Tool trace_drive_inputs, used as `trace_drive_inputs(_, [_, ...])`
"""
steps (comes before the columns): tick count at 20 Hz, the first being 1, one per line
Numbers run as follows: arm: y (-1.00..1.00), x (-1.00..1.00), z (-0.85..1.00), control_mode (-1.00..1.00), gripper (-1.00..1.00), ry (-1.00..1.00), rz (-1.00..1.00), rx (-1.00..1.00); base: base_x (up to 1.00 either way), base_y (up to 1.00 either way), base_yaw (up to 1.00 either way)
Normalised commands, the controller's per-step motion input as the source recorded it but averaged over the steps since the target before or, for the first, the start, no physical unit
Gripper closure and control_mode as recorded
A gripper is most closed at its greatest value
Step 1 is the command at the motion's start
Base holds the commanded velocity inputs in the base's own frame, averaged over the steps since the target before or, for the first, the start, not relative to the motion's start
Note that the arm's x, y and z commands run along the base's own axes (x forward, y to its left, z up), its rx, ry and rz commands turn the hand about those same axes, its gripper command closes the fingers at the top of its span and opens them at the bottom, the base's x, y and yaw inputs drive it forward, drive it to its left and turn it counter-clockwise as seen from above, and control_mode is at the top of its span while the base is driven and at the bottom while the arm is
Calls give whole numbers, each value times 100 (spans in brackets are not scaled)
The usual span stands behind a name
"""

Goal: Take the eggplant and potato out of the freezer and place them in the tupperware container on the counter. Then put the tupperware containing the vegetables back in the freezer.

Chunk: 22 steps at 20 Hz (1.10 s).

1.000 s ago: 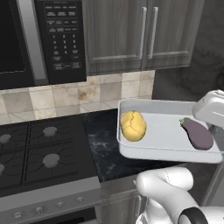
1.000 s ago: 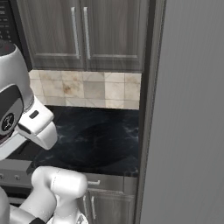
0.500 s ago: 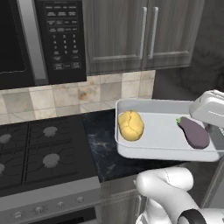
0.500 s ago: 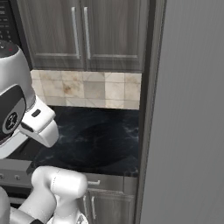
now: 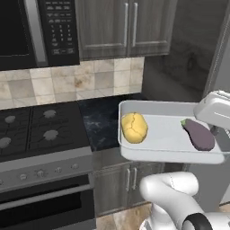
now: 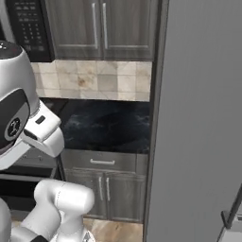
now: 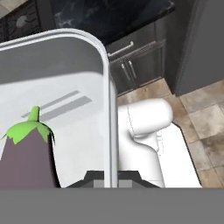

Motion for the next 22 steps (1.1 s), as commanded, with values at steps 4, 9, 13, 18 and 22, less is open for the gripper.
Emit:
trace_drive_inputs(4, [0, 0, 0, 100, 100, 0, 0, 0, -54, -27, -17])
trace_drive_inputs(9, [0, 0, 0, 100, 100, 0, 0, 0, -5, -55, -37])
trace_drive_inputs(13, [0, 0, 0, 100, 100, 0, 0, 0, 0, -79, -37])
trace_drive_inputs(18, [0, 0, 0, 100, 100, 0, 0, 0, 0, -77, -23])
trace_drive_inputs(22, [0, 0, 0, 100, 100, 0, 0, 0, 9, -51, -7])
